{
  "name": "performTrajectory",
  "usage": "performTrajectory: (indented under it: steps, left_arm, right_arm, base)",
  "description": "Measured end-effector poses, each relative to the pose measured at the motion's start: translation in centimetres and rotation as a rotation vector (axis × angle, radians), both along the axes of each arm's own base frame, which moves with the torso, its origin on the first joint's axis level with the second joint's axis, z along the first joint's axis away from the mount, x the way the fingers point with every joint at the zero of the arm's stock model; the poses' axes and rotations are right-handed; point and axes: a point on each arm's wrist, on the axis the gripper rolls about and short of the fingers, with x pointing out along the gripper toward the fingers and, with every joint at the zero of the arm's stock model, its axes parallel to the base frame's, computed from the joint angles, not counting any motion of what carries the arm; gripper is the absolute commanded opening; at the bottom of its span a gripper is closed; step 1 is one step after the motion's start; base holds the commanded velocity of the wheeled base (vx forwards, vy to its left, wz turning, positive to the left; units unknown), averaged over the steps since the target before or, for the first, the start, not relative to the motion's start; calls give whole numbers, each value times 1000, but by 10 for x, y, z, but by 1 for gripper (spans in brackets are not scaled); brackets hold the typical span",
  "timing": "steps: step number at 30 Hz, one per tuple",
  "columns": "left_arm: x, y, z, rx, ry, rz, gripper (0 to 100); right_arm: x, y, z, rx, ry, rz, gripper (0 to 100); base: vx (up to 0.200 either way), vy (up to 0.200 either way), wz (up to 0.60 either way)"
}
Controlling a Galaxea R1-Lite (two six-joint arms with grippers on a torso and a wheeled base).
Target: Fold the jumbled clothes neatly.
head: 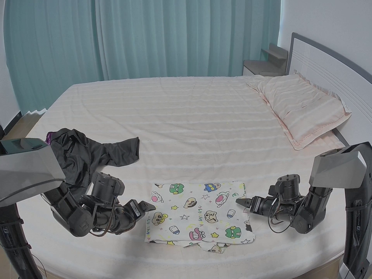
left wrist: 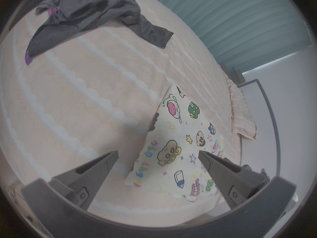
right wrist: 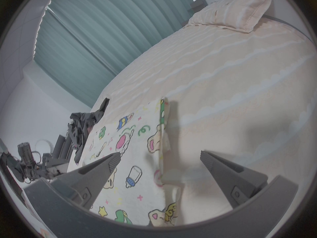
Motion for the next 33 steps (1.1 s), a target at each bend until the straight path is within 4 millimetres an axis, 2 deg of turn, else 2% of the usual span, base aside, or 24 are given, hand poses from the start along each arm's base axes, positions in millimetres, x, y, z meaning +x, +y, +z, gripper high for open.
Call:
performTrajectory:
  steps: [13,19,33]
  left_arm:
    - [20,-14,-29,133,-154,-18,100]
    - [20,-19,-43,178,-146,-18,100]
    - [34,-35,-48,172,-181,-36,100]
  right_arm:
    - [-9,23,-15,-39,15,98,100]
    - [-11,32,-19,-53,8,134,100]
    - [-7,47,-23,-55,-15,176,100]
  base:
    - [0,0,0]
    - [0,0,0]
    - [0,0,0]
